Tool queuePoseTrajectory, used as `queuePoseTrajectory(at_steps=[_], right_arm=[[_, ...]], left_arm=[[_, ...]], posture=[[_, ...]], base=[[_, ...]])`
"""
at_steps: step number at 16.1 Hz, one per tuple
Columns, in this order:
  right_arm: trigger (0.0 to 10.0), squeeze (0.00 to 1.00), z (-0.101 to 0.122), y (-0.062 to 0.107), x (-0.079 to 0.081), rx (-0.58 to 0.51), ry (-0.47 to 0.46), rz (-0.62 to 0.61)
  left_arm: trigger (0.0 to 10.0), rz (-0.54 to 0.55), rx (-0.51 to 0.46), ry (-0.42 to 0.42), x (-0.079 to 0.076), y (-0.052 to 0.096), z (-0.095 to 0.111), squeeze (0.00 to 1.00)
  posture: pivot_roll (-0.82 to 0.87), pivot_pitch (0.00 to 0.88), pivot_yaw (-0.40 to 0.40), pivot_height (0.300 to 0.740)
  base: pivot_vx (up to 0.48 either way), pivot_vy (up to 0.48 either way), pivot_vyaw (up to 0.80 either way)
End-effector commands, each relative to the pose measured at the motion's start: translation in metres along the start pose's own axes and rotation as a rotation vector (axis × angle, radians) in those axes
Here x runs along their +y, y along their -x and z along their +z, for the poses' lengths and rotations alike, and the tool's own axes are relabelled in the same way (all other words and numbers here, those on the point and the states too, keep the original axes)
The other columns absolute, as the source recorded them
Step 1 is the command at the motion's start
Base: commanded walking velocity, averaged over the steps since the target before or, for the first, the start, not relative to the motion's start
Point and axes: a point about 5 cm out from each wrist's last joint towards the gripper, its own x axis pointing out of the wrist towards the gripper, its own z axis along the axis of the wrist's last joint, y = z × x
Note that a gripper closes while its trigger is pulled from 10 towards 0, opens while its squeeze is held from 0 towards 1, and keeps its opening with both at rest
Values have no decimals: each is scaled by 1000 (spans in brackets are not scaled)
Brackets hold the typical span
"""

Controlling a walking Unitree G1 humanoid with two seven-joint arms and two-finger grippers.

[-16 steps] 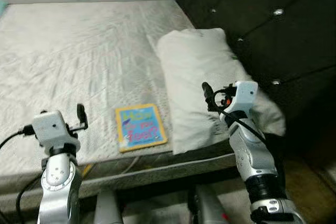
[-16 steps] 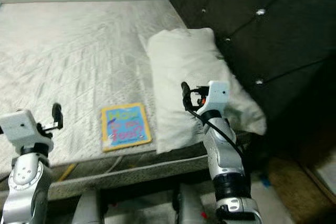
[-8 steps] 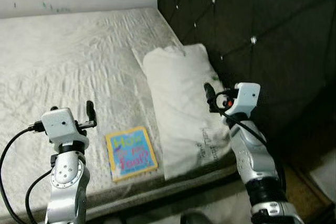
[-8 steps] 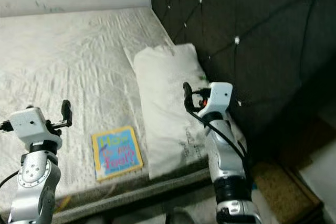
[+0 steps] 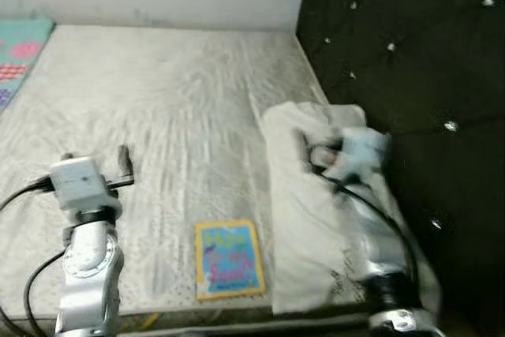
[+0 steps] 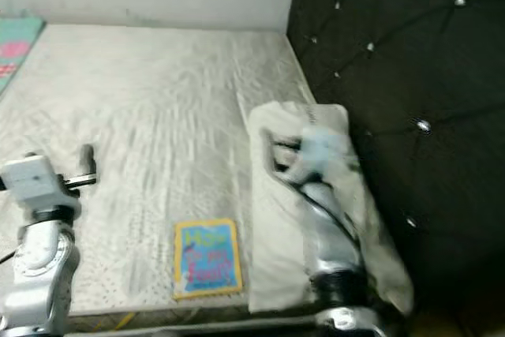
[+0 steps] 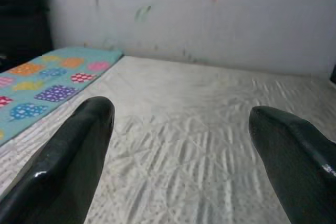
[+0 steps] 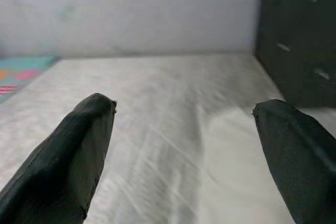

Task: Clean up the room

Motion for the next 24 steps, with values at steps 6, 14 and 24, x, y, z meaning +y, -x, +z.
queuePoseTrajectory(at_steps=[6,14,24], right_arm=[[10000,0,-3,4,-16,22,42,-38],[10000,0,-4,1,-12,8,30,-34],[10000,0,-7,3,-21,49,81,-68]], left_arm=[[10000,-36,14,36,-15,1,-2,0],[10000,-53,3,-17,-20,-5,-1,0],[10000,-38,38,38,-17,-7,-7,0]], posture=[[2,0,-45,740],[-3,0,-37,740],[-12,0,-42,740]], base=[[0,0,-67],[0,0,647],[0,0,0]])
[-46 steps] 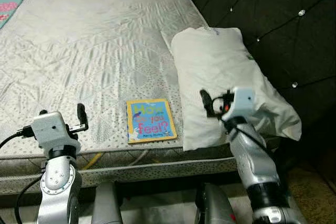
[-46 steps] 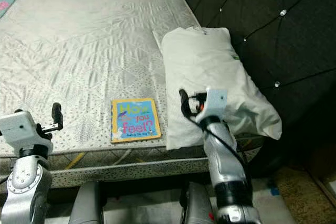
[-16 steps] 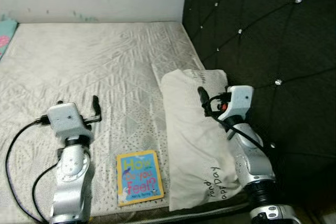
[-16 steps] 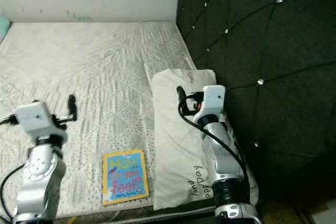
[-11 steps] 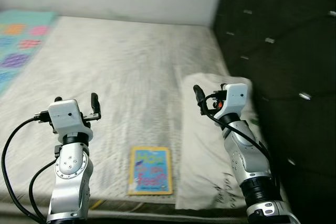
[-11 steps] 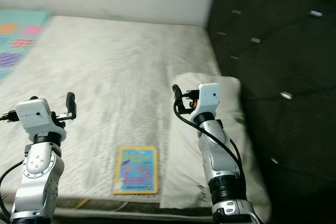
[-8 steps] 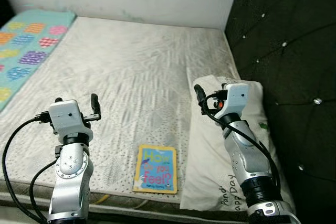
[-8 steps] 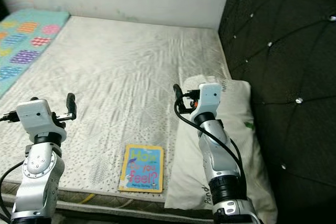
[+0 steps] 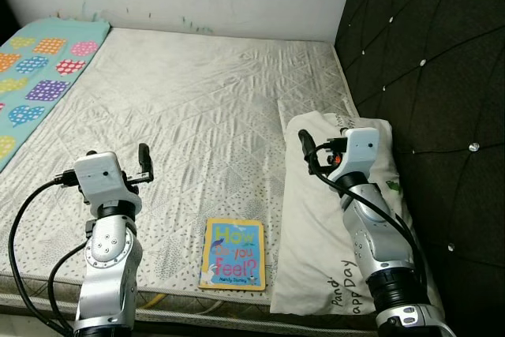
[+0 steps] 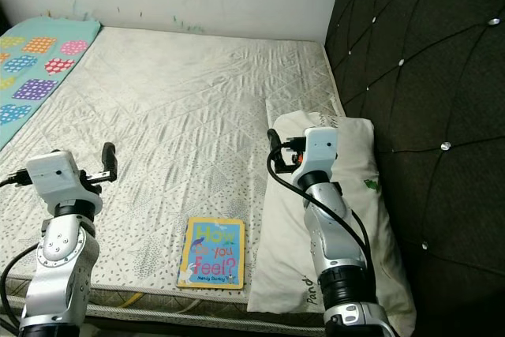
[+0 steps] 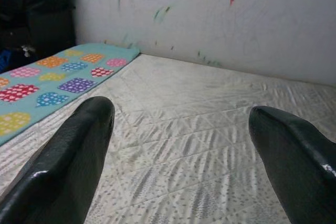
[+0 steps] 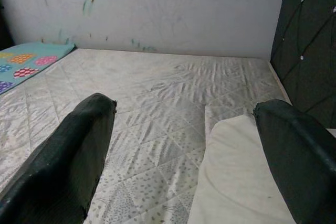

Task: Clean up the room

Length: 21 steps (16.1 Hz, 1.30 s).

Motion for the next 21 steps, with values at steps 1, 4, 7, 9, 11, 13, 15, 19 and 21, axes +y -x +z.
queuePoseTrajectory(at_steps=[1,4,7,9,11,13,15,19,21], right_arm=[[10000,0,-1,0,-4,11,-2,-9],[10000,0,-1,0,-3,11,-2,-3],[10000,0,-1,1,-3,10,-3,2],[10000,0,-2,1,-2,12,0,9],[10000,0,-2,1,-2,13,0,11],[10000,0,-2,0,-1,14,1,17],[10000,0,-1,0,0,12,-1,19],[10000,0,-1,-1,-1,12,-5,15],[10000,0,0,-1,-1,12,-4,13]], left_arm=[[10000,-6,9,4,0,-1,-1,0],[10000,-12,11,13,0,-1,-1,0],[10000,-19,13,22,-1,-1,-2,0],[10000,-21,14,25,-1,-1,-2,0],[10000,-22,17,29,-1,-1,-3,0],[10000,-25,19,32,-2,-1,-3,0],[10000,-27,22,35,-2,-1,-3,0],[10000,-24,21,37,-2,-2,-3,0],[10000,-23,23,39,-2,-3,-3,0]], posture=[[-12,0,-42,740],[-13,0,-42,740],[-13,0,-42,740],[-13,0,-43,740],[-13,0,-44,740],[-14,0,-46,740],[-13,0,-47,740],[-15,0,-47,740],[-17,0,-47,740]], base=[[0,0,-800],[0,0,-629],[0,0,-177],[0,0,0],[0,0,0],[0,0,0],[0,285,0],[0,292,0],[0,296,0]])
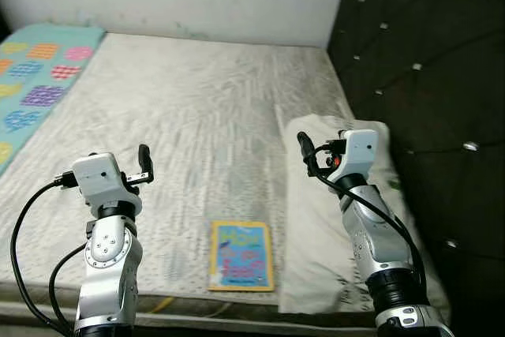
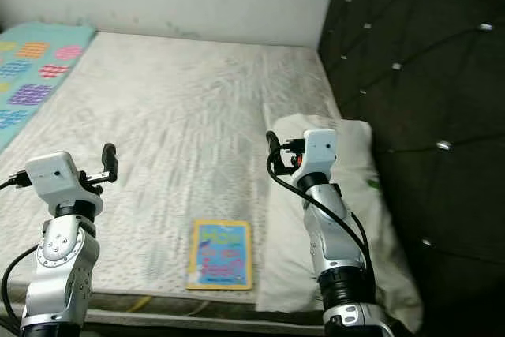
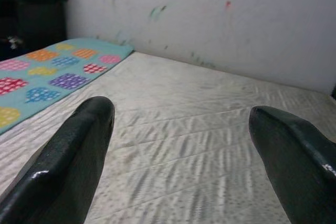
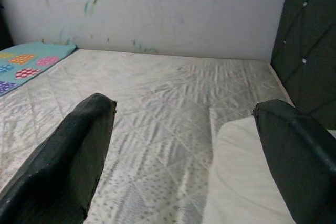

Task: Clean up the room

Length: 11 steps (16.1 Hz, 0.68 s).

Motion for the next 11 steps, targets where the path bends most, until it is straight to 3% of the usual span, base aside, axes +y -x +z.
queuePoseTrajectory(at_steps=[1,5,11], right_arm=[[10000,0,2,-3,-2,2,4,-2],[10000,0,3,-3,-2,0,4,-5],[10000,0,0,-3,-1,19,16,4]], left_arm=[[10000,-8,0,4,-1,-3,2,0],[10000,-5,1,7,-2,-4,1,0],[10000,-6,-2,6,-3,-3,2,0]], posture=[[-17,0,-47,740],[-19,0,-48,740],[-19,0,-49,740]], base=[[0,292,0],[0,293,0],[0,0,0]])
